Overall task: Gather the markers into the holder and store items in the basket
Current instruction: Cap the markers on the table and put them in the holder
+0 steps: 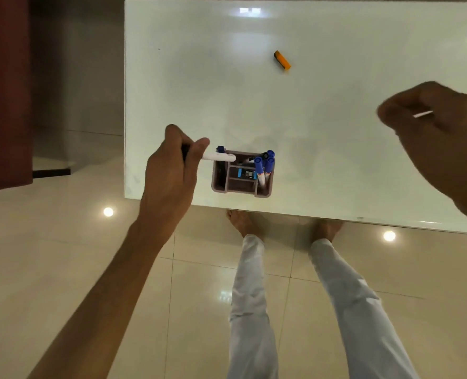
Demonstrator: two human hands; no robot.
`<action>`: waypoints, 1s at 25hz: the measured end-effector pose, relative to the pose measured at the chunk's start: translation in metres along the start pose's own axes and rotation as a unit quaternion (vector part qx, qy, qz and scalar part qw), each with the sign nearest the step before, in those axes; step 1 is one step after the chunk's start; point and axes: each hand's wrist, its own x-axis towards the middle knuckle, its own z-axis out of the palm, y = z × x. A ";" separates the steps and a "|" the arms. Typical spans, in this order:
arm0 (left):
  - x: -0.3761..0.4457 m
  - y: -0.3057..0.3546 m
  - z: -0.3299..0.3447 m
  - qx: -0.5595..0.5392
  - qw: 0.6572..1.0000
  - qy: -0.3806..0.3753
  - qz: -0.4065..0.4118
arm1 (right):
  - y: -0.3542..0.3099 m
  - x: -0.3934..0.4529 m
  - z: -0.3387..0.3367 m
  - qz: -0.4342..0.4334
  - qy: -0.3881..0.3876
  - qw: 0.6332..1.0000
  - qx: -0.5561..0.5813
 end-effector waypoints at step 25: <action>0.031 -0.055 -0.020 -0.085 0.988 -0.089 -0.091 | -0.011 0.205 0.199 -0.172 -0.077 0.958 -0.216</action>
